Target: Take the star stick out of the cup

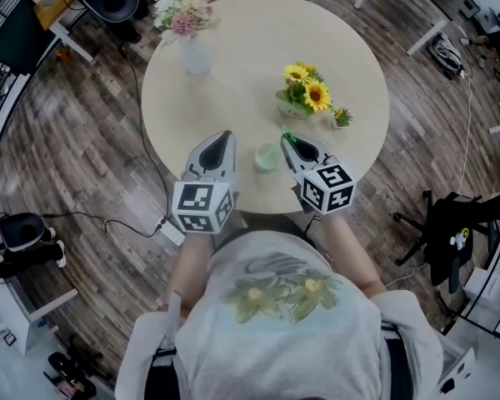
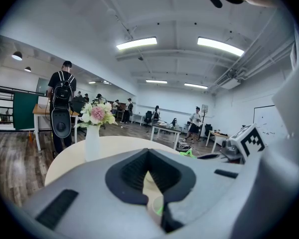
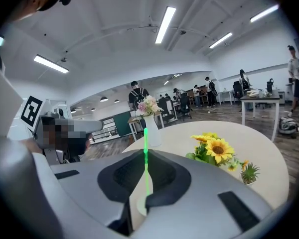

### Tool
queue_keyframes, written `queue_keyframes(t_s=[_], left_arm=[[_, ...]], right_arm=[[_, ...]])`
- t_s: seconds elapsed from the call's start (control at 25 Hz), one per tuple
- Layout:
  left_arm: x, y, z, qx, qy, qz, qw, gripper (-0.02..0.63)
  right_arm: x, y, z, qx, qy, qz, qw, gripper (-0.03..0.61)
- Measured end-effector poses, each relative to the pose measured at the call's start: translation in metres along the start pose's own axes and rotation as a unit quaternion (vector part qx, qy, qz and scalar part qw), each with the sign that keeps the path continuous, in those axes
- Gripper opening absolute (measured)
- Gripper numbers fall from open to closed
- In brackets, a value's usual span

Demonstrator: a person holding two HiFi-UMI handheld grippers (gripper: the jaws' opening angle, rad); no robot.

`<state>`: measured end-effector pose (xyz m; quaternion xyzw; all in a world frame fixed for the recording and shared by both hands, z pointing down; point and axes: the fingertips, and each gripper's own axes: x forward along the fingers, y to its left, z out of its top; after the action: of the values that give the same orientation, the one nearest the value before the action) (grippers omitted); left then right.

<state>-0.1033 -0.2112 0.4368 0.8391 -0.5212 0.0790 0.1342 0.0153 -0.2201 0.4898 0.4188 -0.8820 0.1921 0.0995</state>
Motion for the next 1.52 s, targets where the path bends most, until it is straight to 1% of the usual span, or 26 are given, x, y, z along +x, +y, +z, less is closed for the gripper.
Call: queue_keyframes(t_s=[0.68, 1.0, 1.52], left_arm=[[-0.003, -0.008, 0.003, 0.001, -0.004, -0.006, 1.0000, 0.002], [-0.003, -0.011, 0.005, 0.001, -0.009, -0.007, 0.9999, 0.002], [-0.006, -0.015, 0.006, 0.003, -0.013, -0.008, 0.9999, 0.002]], right_arm=[[-0.019, 0.013, 0.033, -0.013, -0.030, 0.002, 0.999, 0.032], [-0.026, 0.018, 0.041, -0.017, -0.039, 0.006, 0.999, 0.032], [-0.035, 0.024, 0.054, -0.027, -0.051, 0.000, 0.998, 0.031]])
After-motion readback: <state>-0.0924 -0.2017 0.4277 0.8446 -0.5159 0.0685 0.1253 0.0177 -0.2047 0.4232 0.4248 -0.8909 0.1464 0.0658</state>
